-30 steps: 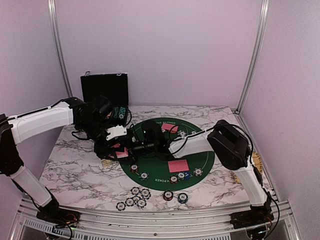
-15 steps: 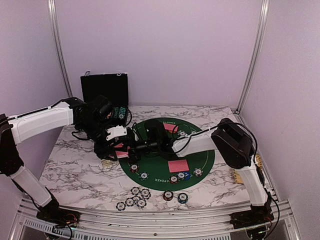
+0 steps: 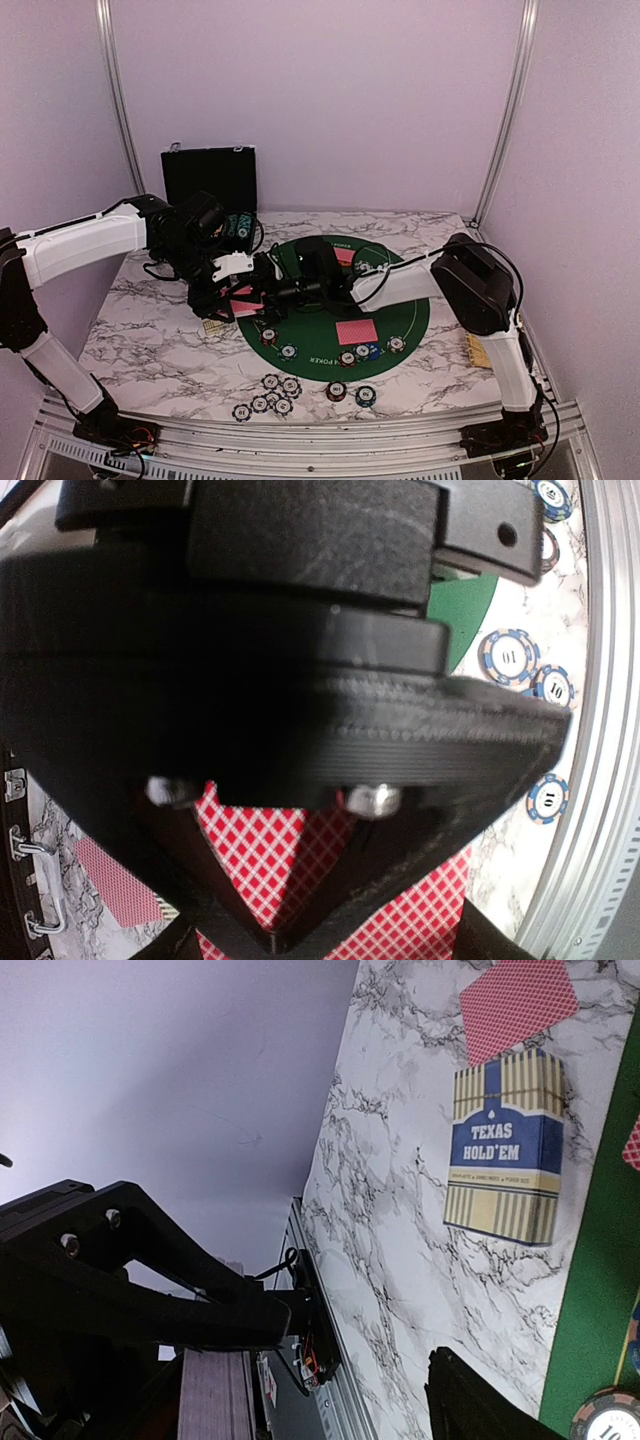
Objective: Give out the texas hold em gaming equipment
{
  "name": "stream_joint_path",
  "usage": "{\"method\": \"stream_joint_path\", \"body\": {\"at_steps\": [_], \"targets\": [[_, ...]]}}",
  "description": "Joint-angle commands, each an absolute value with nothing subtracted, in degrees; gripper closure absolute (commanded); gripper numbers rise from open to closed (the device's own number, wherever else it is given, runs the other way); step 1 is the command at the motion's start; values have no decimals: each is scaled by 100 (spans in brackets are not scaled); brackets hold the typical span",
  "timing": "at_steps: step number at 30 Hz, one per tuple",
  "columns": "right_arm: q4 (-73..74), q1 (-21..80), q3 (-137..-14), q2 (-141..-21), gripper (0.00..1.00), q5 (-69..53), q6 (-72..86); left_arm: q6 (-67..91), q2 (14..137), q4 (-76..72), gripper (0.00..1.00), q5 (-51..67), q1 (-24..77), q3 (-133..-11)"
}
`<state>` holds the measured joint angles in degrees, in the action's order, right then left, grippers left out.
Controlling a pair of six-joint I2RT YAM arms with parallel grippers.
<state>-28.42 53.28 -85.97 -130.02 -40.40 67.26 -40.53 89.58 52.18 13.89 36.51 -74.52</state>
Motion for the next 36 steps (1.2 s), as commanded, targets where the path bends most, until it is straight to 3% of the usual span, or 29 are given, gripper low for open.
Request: {"method": "stream_joint_path", "body": {"at_steps": [1, 21, 30, 36], "targets": [[-2307, 5230, -8410, -12851, 25, -3935, 6555, -4102, 8813, 5273, 97, 1484, 3656, -7561], [-2360, 5191, -7843, -11970, 28, -4021, 6452, -4131, 8821, 5273, 97, 1436, 3656, -7477], [-2247, 5151, -7612, -11738, 44, -4034, 6343, -4136, 8841, 5273, 97, 1459, 3656, -7509], [-2215, 5103, -7550, -11579, 60, -4007, 6310, -4131, 8868, 5273, 97, 1451, 3656, -7505]]}}
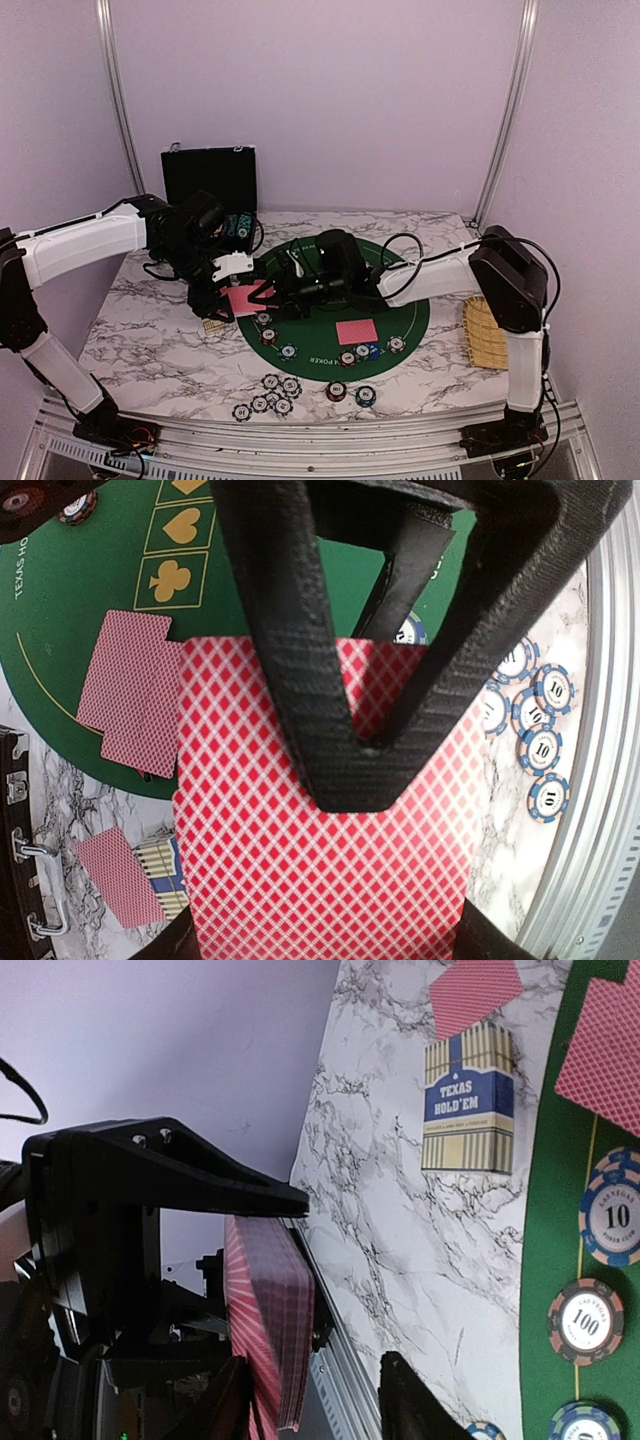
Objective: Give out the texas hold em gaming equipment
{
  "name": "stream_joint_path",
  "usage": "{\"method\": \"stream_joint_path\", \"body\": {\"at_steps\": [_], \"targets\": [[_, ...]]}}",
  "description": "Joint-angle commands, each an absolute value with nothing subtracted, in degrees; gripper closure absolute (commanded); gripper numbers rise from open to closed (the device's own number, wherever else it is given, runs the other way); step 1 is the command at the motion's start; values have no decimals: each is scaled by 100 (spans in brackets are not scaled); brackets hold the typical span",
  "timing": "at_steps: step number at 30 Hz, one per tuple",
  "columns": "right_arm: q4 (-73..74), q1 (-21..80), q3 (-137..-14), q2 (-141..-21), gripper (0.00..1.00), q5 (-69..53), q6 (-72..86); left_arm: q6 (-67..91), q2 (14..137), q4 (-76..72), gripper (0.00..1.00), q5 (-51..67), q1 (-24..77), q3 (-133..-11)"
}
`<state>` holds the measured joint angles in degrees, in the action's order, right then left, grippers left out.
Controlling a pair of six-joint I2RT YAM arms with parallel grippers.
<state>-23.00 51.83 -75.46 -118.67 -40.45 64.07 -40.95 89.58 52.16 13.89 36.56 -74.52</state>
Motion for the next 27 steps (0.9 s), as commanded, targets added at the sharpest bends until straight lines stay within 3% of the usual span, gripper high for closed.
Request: {"method": "stream_joint_path", "body": {"at_steps": [1, 9, 27], "targets": [[-2201, 5103, -7544, -11559, 64, -4007, 6302, -4131, 8875, 5273, 97, 1451, 3656, -7506], [-2172, 5073, -7427, -11395, 84, -3999, 6286, -4131, 8868, 5273, 97, 1442, 3656, -7514], [-1551, 4812, -7151, -11036, 92, -4008, 5815, -4139, 8864, 5273, 97, 1421, 3656, -7551]]}}
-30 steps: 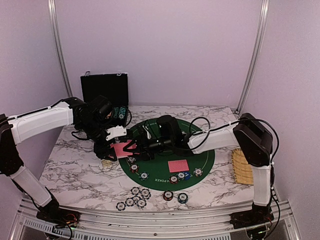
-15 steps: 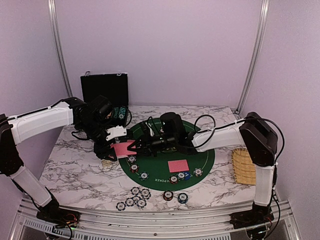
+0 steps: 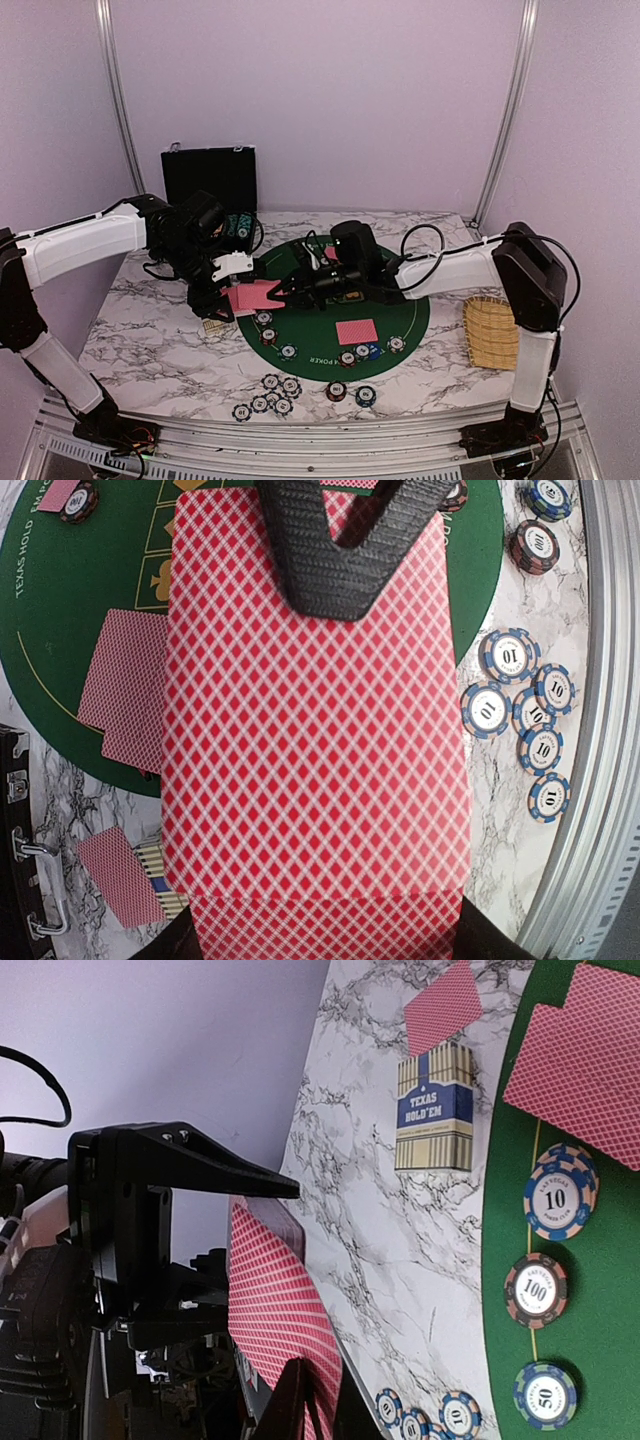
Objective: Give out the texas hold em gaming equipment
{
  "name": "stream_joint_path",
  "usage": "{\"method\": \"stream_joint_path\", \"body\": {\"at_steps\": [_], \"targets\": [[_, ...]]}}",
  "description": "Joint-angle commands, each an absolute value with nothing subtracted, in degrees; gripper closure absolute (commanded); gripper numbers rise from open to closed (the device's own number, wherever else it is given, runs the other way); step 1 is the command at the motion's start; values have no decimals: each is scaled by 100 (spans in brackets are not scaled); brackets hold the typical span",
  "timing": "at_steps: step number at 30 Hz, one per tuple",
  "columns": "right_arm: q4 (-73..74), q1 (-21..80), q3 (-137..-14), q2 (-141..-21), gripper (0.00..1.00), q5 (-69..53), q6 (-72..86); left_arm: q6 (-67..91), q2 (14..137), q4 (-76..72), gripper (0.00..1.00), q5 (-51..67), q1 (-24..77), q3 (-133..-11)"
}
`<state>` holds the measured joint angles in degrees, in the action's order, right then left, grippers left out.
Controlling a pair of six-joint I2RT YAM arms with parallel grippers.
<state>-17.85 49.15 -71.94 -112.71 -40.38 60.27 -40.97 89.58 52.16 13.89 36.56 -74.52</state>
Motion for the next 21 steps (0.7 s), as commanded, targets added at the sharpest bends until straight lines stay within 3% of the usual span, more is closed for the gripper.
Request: {"method": "stream_joint_path", "body": {"at_steps": [1, 7, 15, 21], "targets": [[-1512, 4783, -7128, -11018, 93, -4012, 5784, -4140, 8863, 5273, 98, 1417, 3656, -7545], [-1294, 4453, -6906, -10789, 100, -4050, 5588, -4148, 8838, 5273, 98, 1393, 3656, -7520], [-811, 3542, -6877, -10468, 100, -4041, 5151, -4155, 8824, 5273, 98, 1362, 3654, -7497], [-126, 2612, -7627, -10831, 100, -3723, 4536, -4144, 8833, 5291, 98, 1371, 3656, -7497]]}}
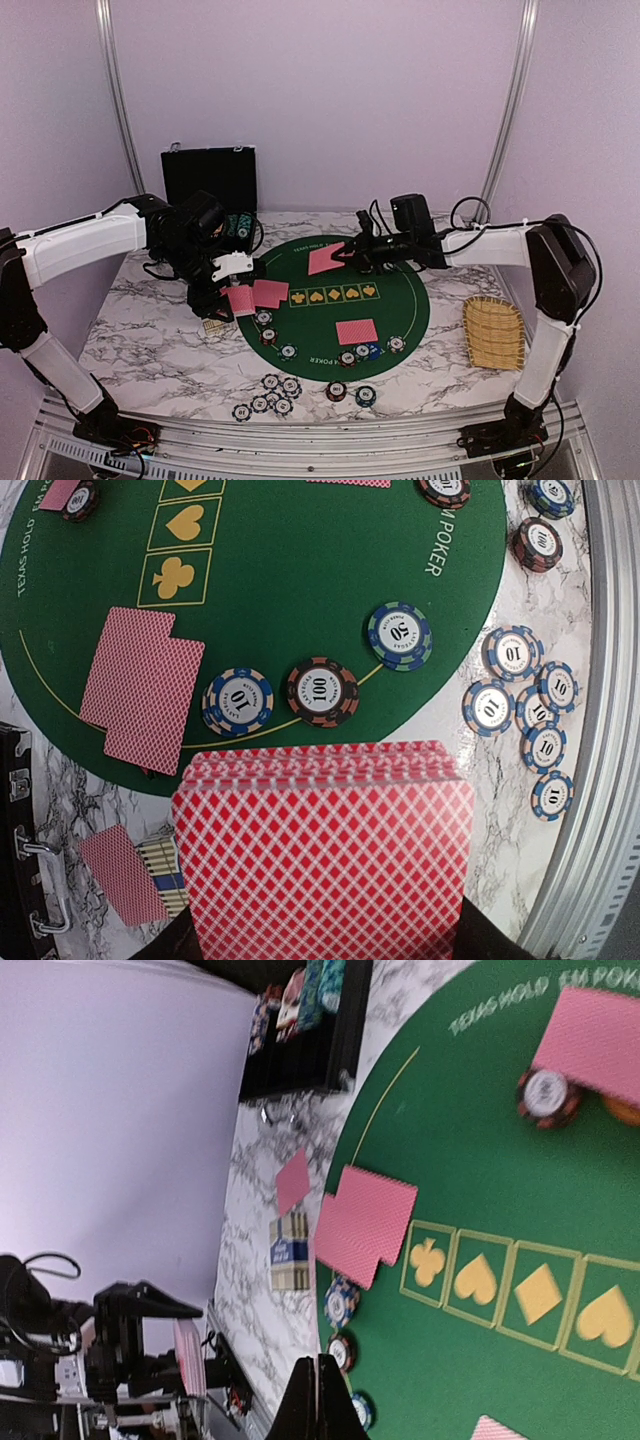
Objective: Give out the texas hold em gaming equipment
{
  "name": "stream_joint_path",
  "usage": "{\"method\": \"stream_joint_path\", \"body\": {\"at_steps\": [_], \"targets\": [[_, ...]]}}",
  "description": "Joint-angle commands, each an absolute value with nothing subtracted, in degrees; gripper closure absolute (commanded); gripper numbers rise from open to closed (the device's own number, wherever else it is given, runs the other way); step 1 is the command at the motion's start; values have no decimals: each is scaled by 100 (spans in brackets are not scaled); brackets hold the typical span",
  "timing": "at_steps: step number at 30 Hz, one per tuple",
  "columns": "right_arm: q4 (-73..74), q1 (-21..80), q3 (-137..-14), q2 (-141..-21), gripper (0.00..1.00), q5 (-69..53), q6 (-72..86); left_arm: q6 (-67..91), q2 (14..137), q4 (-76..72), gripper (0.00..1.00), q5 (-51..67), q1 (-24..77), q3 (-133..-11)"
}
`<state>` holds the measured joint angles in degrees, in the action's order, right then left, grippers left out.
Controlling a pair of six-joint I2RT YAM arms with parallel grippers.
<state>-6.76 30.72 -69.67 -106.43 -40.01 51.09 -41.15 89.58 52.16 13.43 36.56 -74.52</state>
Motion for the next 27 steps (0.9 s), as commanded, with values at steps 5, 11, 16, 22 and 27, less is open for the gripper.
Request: {"method": "stream_joint_path", "body": {"at_steps": [5, 11, 16, 22, 27], "targets": [[336, 2149, -8561, -11595, 100, -3443, 4199, -4111, 8836, 5303, 98, 1411, 3656, -7527], [878, 1949, -9863, -12646, 100, -3243, 3933, -4109, 8761, 5334, 98, 1416, 3656, -7500], [891, 1925, -10365, -13272, 100, -3307, 4069, -4122, 8693, 5344, 98, 1417, 3654, -7429], [541, 1924, -10473, -13598, 100, -3440, 4435, -4131, 8678, 5348, 98, 1415, 3656, -7410], [574, 1924, -10616, -13813, 100, -3418, 4487, -4147, 8683, 5353, 98, 1404, 3656, -7384]]}}
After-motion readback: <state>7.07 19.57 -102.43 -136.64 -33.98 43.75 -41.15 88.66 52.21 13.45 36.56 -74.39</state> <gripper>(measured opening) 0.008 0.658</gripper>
